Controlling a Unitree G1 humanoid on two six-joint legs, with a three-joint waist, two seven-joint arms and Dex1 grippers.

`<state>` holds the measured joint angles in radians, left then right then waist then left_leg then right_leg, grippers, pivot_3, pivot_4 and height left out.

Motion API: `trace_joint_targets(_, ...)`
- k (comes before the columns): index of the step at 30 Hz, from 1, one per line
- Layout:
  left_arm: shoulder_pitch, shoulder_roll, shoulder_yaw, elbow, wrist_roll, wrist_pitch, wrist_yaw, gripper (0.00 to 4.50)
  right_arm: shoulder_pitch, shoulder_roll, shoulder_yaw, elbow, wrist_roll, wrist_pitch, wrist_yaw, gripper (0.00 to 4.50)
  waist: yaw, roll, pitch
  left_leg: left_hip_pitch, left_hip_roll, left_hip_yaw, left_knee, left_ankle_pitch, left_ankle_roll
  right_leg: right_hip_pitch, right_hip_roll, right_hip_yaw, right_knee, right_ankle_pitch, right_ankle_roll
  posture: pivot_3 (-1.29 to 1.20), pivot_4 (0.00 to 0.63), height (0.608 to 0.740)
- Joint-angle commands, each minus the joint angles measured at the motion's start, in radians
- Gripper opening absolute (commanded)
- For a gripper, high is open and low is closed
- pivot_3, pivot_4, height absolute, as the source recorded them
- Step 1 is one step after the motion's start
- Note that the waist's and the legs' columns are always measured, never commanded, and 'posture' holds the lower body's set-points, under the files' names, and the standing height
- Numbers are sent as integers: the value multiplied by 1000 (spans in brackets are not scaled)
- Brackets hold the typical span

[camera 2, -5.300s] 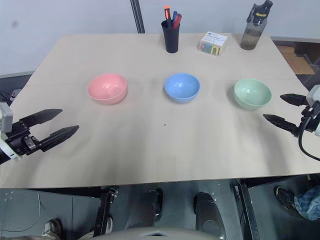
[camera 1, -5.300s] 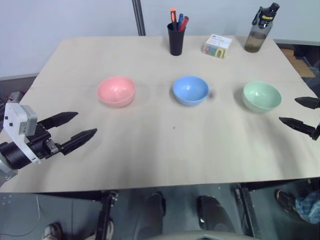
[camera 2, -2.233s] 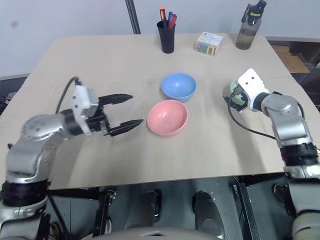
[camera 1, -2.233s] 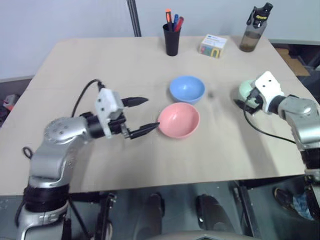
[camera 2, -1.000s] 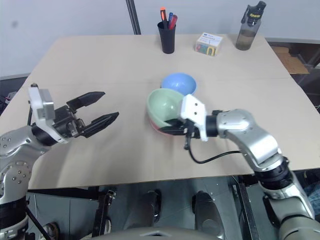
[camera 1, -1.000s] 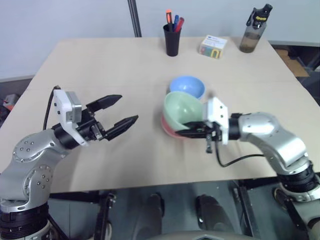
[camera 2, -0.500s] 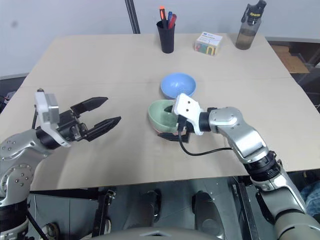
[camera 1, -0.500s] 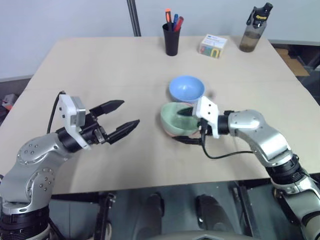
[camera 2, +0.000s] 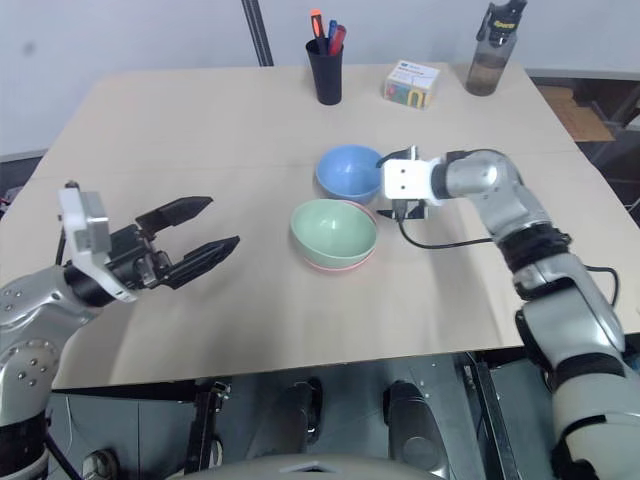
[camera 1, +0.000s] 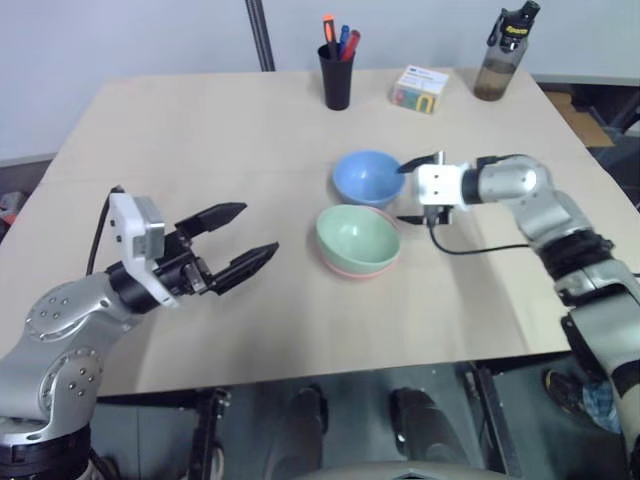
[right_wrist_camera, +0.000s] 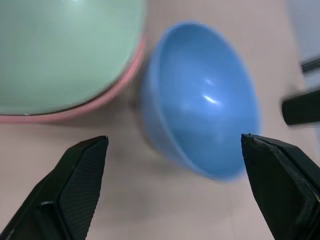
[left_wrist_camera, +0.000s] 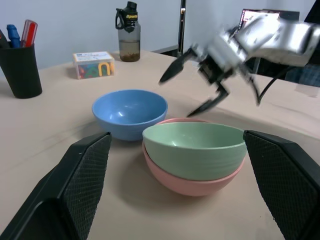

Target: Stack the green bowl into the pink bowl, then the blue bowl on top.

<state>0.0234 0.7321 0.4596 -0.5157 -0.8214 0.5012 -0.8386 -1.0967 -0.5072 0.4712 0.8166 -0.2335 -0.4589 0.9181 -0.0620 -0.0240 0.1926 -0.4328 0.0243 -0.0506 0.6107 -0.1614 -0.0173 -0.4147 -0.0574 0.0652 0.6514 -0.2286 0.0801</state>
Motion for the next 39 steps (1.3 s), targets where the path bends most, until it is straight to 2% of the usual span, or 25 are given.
trace_joint_targets(1,45,16,77,-92,-47,13,31,4500,-105,61,29,177,-111,-187,-130,4443,-5,0,0,0,0,0,0,0,0,0,0,0,0,0,0,0,150,740)
trace_joint_targets(3,66,18,96,-110,-60,18,39,4500,-132,89,39,244,-146,-225,-171,4443,-6,0,0,0,0,0,0,0,0,0,0,0,0,0,0,0,150,740)
trace_joint_targets(7,113,24,133,-142,-91,29,48,4500,-165,125,46,345,-194,-257,-207,3439,-5,0,0,1,0,-1,0,0,0,1,0,0,0,-2,-4,0,150,740)
trace_joint_targets(11,127,29,144,-148,-103,30,58,4500,-180,133,38,387,-216,-275,-216,1683,-5,0,0,1,0,-1,0,0,0,1,0,0,1,-2,-5,0,150,740)
trace_joint_targets(13,128,31,143,-145,-103,28,60,4500,-184,133,36,396,-224,-278,-214,1071,-7,0,1,2,0,-1,0,0,0,1,0,0,1,-2,-5,0,150,740)
trace_joint_targets(15,122,32,136,-140,-102,25,63,4500,-184,129,35,400,-230,-284,-214,220,-8,0,1,2,0,-1,0,0,0,1,0,0,1,-2,-5,0,150,740)
trace_joint_targets(16,117,32,131,-137,-101,23,63,4500,-185,125,33,400,-233,-286,-212,103,-8,0,1,2,0,-1,0,0,0,1,0,0,1,-2,-5,0,150,740)
trace_joint_targets(20,95,28,103,-122,-90,17,61,4500,-189,90,0,378,-191,-303,-131,103,-6,0,1,2,0,-1,0,0,0,1,0,0,1,-2,-4,0,150,740)
trace_joint_targets(21,91,27,98,-118,-88,16,59,4500,-188,83,-26,363,-153,-298,-81,103,-6,1,1,2,0,-1,0,0,0,1,0,0,1,-2,-4,0,150,740)
trace_joint_targets(23,83,26,90,-108,-83,13,54,4500,-165,73,-113,268,15,-215,120,103,-6,1,1,2,0,-1,0,0,0,1,0,0,1,-2,-4,0,150,740)
trace_joint_targets(24,80,26,87,-103,-80,11,52,4500,-144,63,-147,187,102,-151,225,103,-6,1,1,2,0,-1,0,0,0,2,0,0,1,-2,-4,0,150,740)
trace_joint_targets(26,73,26,79,-88,-73,4,45,4500,-47,2,-188,-147,314,127,414,103,-6,2,2,2,0,-1,0,0,0,2,0,0,2,0,0,0,150,740)
trace_joint_targets(28,64,26,71,-78,-67,1,41,4500,38,-54,-210,-422,438,353,488,103,5,2,2,1,0,-3,0,0,0,2,1,-1,2,0,0,0,150,740)
trace_joint_targets(31,44,27,56,-60,-56,-5,38,4500,144,-126,-216,-738,539,609,489,103,13,2,2,1,0,-5,0,0,0,2,1,-3,3,0,0,0,150,740)
trace_joint_targets(35,20,30,36,-37,-47,-13,27,4500,235,-125,-193,-915,567,760,432,103,17,2,2,2,0,-4,1,0,0,2,1,-3,3,-4,-3,0,150,740)
trace_joint_targets(38,4,30,22,-26,-36,-17,20,4500,272,-90,-158,-904,505,755,380,976,17,2,1,3,1,-4,3,0,0,2,1,-2,4,-5,-2,0,150,740)
trace_joint_targets(39,1,29,19,-25,-32,-19,17,4500,281,-87,-148,-892,481,741,370,1444,19,2,1,2,1,-3,3,0,0,2,1,-2,3,-5,-2,0,150,740)
